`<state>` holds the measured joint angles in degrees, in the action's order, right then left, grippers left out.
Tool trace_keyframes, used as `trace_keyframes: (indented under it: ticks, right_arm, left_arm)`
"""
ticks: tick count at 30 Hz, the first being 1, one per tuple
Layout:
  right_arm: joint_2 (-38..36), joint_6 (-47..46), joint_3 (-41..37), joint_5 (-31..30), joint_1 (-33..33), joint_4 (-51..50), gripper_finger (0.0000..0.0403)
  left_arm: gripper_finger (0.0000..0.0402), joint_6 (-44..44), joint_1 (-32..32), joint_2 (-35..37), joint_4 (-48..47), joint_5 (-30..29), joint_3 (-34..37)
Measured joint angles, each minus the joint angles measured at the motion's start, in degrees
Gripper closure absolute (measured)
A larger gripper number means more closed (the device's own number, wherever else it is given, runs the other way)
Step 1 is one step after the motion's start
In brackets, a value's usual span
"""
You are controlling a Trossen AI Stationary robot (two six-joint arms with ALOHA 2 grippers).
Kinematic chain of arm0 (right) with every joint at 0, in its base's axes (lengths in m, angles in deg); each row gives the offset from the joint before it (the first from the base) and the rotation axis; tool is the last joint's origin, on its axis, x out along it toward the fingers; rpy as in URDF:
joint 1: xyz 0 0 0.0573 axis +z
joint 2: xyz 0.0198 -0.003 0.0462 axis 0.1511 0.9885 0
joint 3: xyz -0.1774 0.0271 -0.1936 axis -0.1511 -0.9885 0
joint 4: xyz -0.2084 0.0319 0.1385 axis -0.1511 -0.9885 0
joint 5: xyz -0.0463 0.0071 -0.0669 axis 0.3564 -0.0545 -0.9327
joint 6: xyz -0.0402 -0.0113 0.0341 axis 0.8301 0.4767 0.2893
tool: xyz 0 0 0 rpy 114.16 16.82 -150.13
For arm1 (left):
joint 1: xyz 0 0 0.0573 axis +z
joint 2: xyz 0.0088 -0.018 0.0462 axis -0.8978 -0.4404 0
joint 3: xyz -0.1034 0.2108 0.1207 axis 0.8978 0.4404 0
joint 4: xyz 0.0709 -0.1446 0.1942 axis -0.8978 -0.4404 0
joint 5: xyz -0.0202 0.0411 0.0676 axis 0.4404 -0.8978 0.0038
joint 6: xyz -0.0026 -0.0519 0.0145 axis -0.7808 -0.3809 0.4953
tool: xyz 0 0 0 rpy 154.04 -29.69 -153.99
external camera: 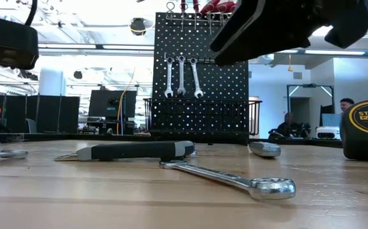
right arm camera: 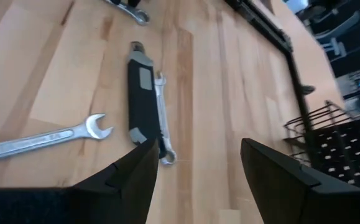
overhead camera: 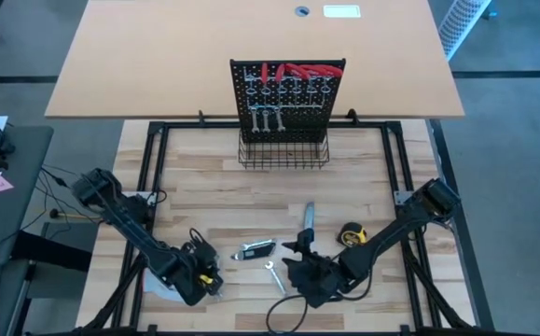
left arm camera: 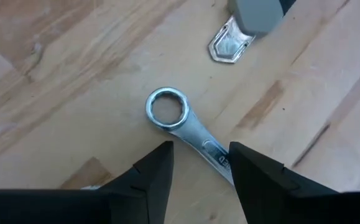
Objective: Hang tools onto peg board
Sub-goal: Hang the silver wrench on the pegboard
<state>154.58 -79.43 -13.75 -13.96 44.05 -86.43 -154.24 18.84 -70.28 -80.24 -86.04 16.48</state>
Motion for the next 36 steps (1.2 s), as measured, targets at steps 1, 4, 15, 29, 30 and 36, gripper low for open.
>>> trace_keyframes:
  ticks: [1, 4, 15, 29, 30, 36]
  right_arm:
    - [0.0, 0.0, 0.0, -0.34, 0.0, 0.03, 0.0164]
    - [0.0, 0.0, 0.01, -0.5, -0.23, -0.04, 0.0164]
    - [0.0, -3.3, -0.01, -0.54, -0.08, -1.57, 0.0164]
    - [0.04, -24.54, -5.69, -3.35, 1.4, -8.33, 0.0215]
    - [0.04, -25.41, -5.98, -3.78, 1.38, -8.43, 0.0218]
    - [0.04, -29.51, -7.71, -2.59, 0.75, -7.48, 0.0231]
  left_arm:
    - [0.0255, 0.84, 0.53, 0.01, -0.59, -0.31, 0.2]
    - [0.027, 5.0, 2.65, 0.05, -1.05, -1.17, 1.02]
    - [0.0352, 15.88, 8.0, 0.12, -1.37, -6.58, 4.89]
    - [0.038, 31.56, 11.9, 6.91, -1.93, -16.46, 6.14]
    - [0.038, 32.66, 11.93, 8.74, -0.94, -18.18, 5.85]
    - [0.038, 40.34, 12.76, 18.19, 0.62, -25.56, 5.86]
